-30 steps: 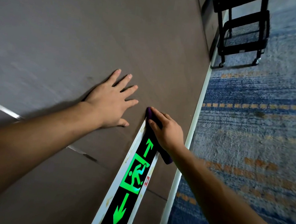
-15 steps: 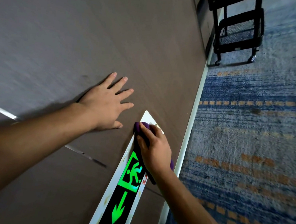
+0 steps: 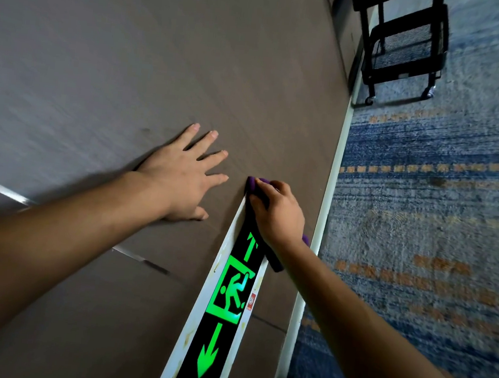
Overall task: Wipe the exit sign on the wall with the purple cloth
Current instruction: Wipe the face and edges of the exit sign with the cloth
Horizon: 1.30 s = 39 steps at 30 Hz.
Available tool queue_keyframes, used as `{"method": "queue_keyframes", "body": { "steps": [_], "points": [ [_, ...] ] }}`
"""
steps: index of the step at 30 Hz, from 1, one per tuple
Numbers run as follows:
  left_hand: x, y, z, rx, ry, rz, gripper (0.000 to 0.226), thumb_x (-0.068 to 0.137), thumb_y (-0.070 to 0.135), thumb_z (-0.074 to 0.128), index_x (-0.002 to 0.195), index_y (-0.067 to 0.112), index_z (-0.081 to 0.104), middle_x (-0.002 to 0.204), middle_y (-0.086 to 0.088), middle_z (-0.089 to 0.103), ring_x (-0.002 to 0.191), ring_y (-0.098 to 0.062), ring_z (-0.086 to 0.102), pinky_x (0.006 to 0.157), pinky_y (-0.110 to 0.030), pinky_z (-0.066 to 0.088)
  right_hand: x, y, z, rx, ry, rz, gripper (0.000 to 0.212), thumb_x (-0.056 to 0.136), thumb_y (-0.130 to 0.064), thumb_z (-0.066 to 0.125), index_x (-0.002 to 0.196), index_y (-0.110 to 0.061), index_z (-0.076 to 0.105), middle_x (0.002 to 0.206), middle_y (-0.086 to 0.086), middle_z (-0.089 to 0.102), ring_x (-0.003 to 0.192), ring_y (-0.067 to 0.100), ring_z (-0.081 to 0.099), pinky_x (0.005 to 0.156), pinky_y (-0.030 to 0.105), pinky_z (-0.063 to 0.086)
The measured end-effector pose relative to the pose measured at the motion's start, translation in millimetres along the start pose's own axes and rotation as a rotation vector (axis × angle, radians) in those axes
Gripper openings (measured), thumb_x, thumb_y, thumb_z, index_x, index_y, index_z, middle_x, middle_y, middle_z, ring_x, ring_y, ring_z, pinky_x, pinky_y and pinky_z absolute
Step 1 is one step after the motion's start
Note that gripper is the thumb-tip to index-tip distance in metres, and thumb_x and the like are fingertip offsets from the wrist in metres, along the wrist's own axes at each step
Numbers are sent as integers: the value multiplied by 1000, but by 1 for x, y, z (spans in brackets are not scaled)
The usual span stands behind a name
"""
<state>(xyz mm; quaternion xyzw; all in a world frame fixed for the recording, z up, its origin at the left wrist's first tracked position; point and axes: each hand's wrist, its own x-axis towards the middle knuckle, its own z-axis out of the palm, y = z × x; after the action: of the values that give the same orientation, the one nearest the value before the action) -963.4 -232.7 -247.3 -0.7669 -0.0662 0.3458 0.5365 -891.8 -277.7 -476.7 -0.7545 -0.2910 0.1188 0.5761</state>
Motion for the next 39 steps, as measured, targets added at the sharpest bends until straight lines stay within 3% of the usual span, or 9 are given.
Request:
{"method": "queue_keyframes", "body": {
  "steps": [5, 13, 21, 29, 39],
  "points": [
    [-1, 1, 0, 17, 1, 5, 83, 95, 75, 30, 163, 34, 4, 172, -8, -9, 156, -42, -16, 124, -61, -4, -26, -5, 7, 43, 52, -21, 40, 100, -46, 60, 139, -37, 64, 134, -4, 60, 119, 22, 61, 82, 38, 56],
    [-3, -1, -3, 32, -19, 19, 84, 96, 76, 28, 163, 33, 1, 172, -8, -10, 156, -42, -17, 125, -61, -4, -113, -14, 20, 56, -22, -131, 40, 101, -48, 56, 140, -40, 62, 140, -2, 60, 121, 23, 60, 79, 42, 59],
    [-18, -1, 9, 61, 19, 39, 84, 96, 75, 24, 163, 29, 1, 173, -7, -8, 157, -39, -12, 126, -57, -3, -76, -11, 13, 66, -2, -83, 39, 98, -46, 62, 137, -41, 65, 137, -3, 62, 121, 25, 62, 83, 34, 52],
    [-23, 6, 5, 26, 19, 19, 84, 97, 73, 28, 164, 28, 4, 173, -9, -7, 157, -40, -12, 126, -58, -3, -12, -7, 3, 21, 18, -3, 41, 102, -47, 56, 142, -41, 60, 133, -1, 61, 119, 26, 61, 87, 42, 56],
    [-22, 6, 12, 49, 53, 23, 87, 95, 76, 25, 164, 27, 4, 173, -10, -5, 157, -41, -10, 126, -59, -2, -115, -16, 22, 75, 16, -128, 40, 101, -46, 60, 140, -38, 62, 131, 2, 64, 114, 27, 64, 78, 40, 58]
  ]
}}
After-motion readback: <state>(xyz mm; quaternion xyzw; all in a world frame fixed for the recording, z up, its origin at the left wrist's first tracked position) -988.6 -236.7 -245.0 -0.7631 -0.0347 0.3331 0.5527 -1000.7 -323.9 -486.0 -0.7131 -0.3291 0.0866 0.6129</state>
